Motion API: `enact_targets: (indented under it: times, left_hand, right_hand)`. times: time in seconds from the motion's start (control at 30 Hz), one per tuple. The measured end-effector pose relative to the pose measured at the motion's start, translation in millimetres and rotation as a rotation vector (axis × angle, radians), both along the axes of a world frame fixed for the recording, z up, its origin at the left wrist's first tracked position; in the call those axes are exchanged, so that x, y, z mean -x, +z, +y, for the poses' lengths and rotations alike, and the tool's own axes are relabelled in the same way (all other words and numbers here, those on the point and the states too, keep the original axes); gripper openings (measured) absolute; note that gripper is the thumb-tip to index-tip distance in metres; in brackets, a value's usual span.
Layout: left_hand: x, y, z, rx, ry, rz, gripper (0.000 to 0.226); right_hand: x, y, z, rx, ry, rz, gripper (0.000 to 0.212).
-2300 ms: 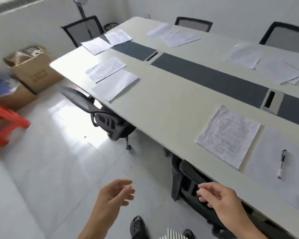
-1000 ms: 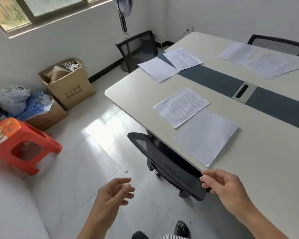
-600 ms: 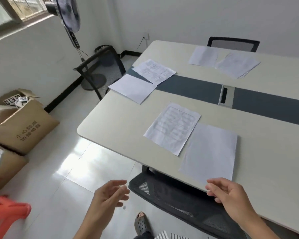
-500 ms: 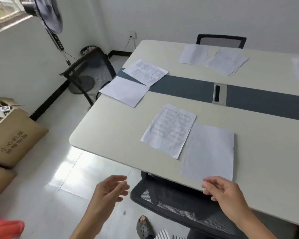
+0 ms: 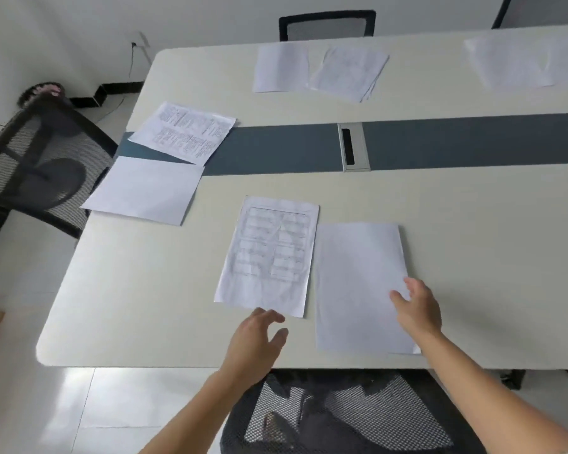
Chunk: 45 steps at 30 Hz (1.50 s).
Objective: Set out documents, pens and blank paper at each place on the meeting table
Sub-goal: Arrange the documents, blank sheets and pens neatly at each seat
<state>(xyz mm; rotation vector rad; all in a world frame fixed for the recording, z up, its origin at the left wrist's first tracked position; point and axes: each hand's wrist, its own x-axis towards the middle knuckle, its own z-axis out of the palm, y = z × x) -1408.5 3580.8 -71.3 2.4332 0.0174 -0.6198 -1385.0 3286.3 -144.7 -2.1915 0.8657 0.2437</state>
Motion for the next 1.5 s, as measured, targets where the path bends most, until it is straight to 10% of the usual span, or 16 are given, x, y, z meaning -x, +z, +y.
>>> enact_targets:
  times: [0.23,0.37,0.57,0.83,1.0,1.5]
  left_hand:
    - [-44,-69,-69,-0.415,-0.698,-0.032,0.061]
    - [-59,-99,-71,-0.532,-0.867,-0.039,0.074]
    - [-61,-105,-71,-0.533,-0.903,-0.084,0.077]
    - [-68,-108,-76,-0.527,-0.936,-0.112,0.077]
    - [-82,-108,-106,-0.495,-0.949,-0.168,0.073]
    - [-85,-120,-102,-0.447,-0.903,-0.176,0.076]
  right_hand:
    - [-44,-22,-24,-0.046,-0.210,0.042,0.012]
    - [-45,-15,-9,-0.288,-0.094,-0.110,0.034]
    - [-50,-13,-3,0.029,0.160,0.056,0.049]
    - [-66,-23,-43,0.190,-0.009,0.051,0.015]
    - [-58,12,-54,0.082,-0.149,-0.212,0.008]
    - [-52,-43,-16,0.157,0.192,0.060,0.026]
